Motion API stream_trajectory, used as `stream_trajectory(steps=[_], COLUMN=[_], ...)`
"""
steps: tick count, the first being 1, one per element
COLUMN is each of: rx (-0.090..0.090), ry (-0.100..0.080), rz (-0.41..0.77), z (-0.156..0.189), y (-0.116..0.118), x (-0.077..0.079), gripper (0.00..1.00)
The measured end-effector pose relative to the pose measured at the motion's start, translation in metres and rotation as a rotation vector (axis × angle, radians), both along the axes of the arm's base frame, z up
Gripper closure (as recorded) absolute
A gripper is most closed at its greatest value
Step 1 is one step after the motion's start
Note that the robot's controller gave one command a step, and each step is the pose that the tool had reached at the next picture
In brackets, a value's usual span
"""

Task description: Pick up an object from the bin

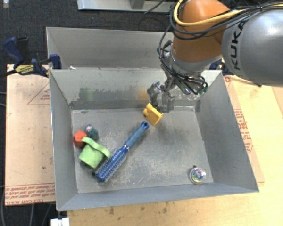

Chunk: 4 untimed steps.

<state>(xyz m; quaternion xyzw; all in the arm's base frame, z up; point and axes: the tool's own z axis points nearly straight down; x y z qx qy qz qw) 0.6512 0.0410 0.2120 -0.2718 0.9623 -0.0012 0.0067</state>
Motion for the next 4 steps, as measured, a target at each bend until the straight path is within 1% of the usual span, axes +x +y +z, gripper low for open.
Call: stream_trajectory(steps=[1,2,3,4], rx=[0.001,-0.003,0.000,0.000], ry=[0.018,0.013,0.012,0.013], rz=[-0.104,0.152,0.154,0.273], z=[-0.077,-0.092,-0.092,-0.116], y=[0.002,-0.054,-0.052,-0.004], x=[-0.012,-0.012,-0.012,-0.018], gripper=[1.00,1.00,0.00,0.00])
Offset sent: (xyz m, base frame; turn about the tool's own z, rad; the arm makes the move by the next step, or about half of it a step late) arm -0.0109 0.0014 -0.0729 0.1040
